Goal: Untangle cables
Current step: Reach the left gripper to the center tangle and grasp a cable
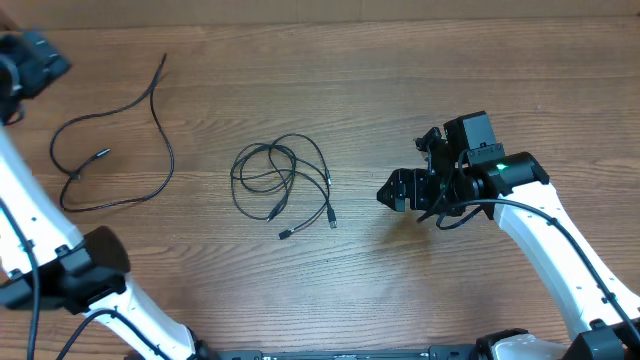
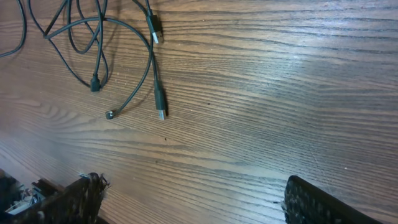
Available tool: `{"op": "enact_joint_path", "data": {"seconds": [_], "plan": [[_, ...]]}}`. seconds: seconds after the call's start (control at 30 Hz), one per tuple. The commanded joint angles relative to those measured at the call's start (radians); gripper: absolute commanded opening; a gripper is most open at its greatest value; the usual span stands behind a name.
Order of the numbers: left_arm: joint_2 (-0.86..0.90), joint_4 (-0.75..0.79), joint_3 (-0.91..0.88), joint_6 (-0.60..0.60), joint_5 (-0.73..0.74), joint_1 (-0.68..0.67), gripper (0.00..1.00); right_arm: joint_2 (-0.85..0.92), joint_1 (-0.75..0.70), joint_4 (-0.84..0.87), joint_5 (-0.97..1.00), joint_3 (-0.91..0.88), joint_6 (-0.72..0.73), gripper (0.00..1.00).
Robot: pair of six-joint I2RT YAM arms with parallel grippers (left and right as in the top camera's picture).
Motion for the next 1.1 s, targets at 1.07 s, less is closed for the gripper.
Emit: {"op": "enact_joint_path", "data": {"seconds": [1.07], "plan": [[0.008, 0.317, -0.811, 0.401, 0.151, -0.471, 0.92, 0.000, 0.001, -0.018, 0.007, -0.005, 0.006, 1.00]]}}
